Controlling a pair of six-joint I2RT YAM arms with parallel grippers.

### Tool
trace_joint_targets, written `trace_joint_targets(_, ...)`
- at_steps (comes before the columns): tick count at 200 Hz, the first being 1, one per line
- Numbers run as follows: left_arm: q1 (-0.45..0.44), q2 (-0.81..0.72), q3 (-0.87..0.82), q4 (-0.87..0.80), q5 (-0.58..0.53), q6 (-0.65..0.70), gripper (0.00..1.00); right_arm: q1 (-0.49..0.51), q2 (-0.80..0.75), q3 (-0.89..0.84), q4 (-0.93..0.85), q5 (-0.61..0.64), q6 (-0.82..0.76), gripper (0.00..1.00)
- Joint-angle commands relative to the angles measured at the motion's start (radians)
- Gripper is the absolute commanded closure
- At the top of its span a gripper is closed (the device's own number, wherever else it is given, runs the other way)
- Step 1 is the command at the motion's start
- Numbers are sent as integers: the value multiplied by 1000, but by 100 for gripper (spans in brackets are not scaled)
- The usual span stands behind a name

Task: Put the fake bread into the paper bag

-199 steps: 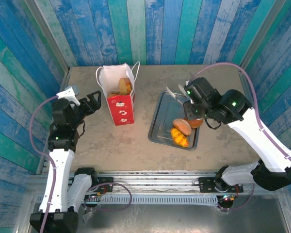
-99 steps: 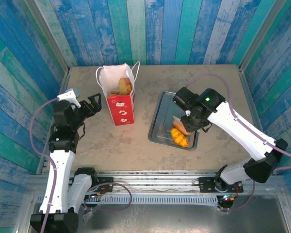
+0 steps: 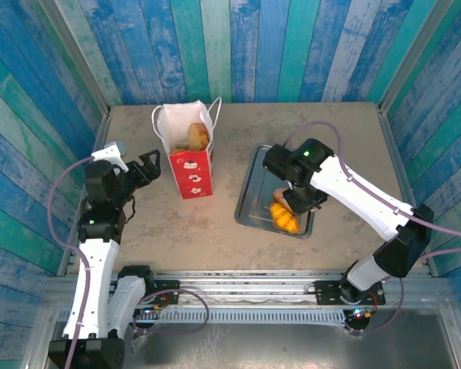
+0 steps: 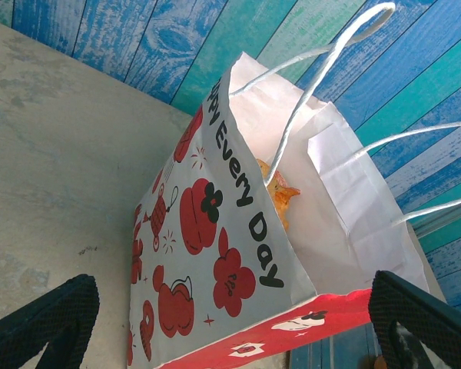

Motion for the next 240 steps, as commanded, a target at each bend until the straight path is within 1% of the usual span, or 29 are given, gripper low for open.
trace_joint_targets(1, 3, -9, -5, -2, -17, 16, 6, 12, 20, 19, -32, 30, -11, 57)
trace_joint_targets(139, 4, -3, -7, -9, -22, 22, 6, 36, 128, 33, -14, 84, -14, 59)
trace_joint_targets(207, 3, -5, -8, -16, -28, 25, 6, 41, 146, 11, -1, 105, -8, 64)
trace_joint_targets(240, 3, -7, -1, -24, -33, 30, 6, 52, 141, 41, 4, 109, -10, 72)
